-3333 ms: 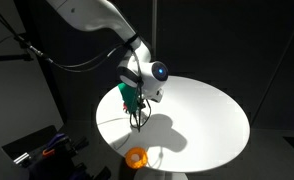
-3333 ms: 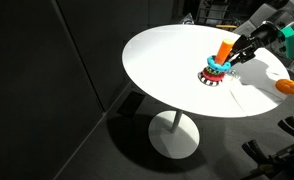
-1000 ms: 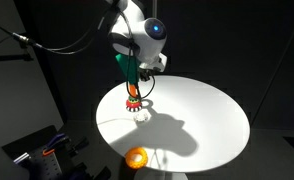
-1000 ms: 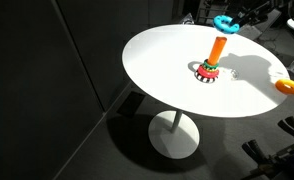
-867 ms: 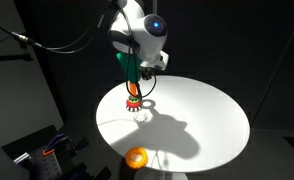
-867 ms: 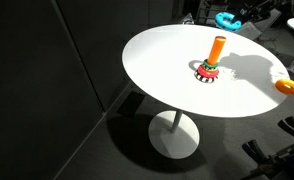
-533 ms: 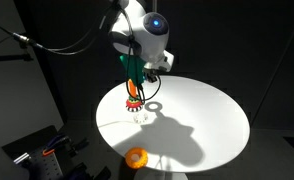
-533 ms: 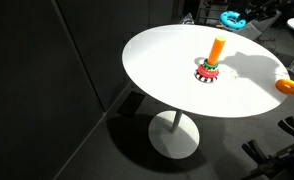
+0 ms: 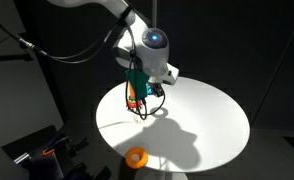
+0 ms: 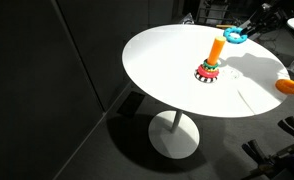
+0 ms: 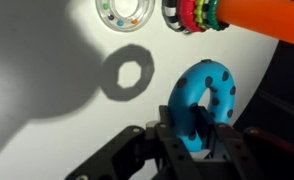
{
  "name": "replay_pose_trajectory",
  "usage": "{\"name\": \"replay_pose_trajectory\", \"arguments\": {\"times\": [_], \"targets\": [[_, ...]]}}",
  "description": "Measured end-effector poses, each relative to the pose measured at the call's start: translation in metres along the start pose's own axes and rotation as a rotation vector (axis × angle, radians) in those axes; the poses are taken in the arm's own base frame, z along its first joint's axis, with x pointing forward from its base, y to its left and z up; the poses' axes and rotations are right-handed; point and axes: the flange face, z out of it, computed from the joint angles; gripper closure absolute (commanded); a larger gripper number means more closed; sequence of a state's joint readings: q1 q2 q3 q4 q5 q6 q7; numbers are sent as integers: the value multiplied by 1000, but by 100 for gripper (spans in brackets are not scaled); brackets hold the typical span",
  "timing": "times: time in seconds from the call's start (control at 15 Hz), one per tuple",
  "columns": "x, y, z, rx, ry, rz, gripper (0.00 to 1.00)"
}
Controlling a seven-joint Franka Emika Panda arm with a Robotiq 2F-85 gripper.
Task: Remove the blue ring from the ring stacking stand and place it on the table
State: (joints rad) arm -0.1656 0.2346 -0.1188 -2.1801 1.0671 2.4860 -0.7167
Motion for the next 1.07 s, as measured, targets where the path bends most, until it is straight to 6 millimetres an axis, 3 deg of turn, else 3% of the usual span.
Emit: {"name": "replay_pose_trajectory", "arguments": {"times": [0.4, 0.87, 0.93, 1.0, 1.07], "targets": [[-7, 31, 23, -109, 25, 8, 90], [-18, 42, 47, -198, 26, -18, 89], [-20, 42, 49, -210, 25, -26, 70], [-21, 42, 51, -224, 25, -36, 44], [-21, 42, 52, -237, 25, -47, 43]]}}
